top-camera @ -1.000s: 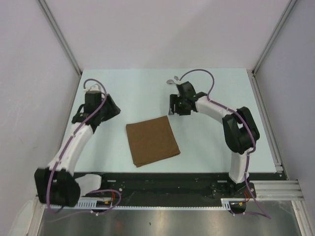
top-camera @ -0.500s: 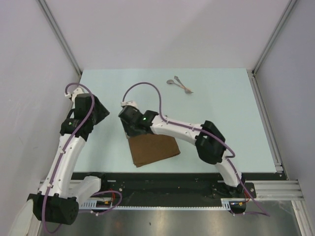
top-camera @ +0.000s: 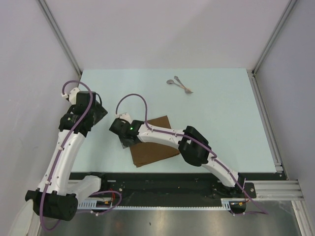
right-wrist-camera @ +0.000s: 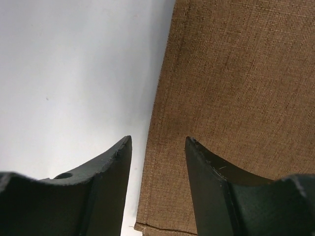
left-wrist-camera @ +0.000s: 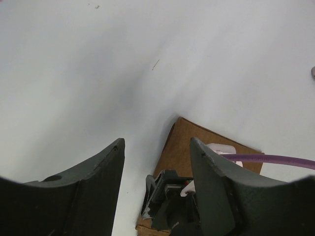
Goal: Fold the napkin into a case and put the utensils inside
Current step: Pick up the lower triangle-folded napkin from the center of the board.
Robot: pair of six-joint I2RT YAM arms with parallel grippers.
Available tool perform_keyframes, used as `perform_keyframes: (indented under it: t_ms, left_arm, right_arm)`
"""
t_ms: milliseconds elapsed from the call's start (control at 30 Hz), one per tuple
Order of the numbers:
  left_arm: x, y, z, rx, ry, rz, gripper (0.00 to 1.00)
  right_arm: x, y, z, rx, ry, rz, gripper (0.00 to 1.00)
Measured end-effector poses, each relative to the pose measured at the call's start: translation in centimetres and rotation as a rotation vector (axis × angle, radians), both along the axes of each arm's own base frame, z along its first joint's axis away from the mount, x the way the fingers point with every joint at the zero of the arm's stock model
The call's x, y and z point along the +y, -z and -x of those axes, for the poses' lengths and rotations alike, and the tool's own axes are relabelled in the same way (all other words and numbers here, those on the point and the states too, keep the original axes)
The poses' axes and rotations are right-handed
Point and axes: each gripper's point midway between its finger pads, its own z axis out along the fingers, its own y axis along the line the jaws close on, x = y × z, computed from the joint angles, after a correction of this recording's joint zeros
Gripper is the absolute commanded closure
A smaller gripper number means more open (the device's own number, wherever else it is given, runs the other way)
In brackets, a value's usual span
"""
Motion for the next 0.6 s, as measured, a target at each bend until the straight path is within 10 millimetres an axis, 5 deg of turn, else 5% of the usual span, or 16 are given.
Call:
perform_keyframes:
  t_ms: [333, 600]
  left_arm:
    - [0.1, 0.1, 0.2, 0.007, -0.017, 0.004, 0.4]
    - [0.1, -0.5, 0.4, -0.018, -0.016, 0.007, 0.39]
  right_arm:
    - [-0.5, 1.3, 0.3, 0.001, 0.028, 0.03, 0.54]
    - [-1.4, 1.9, -0.4, -0.051, 0.082, 0.057, 0.86]
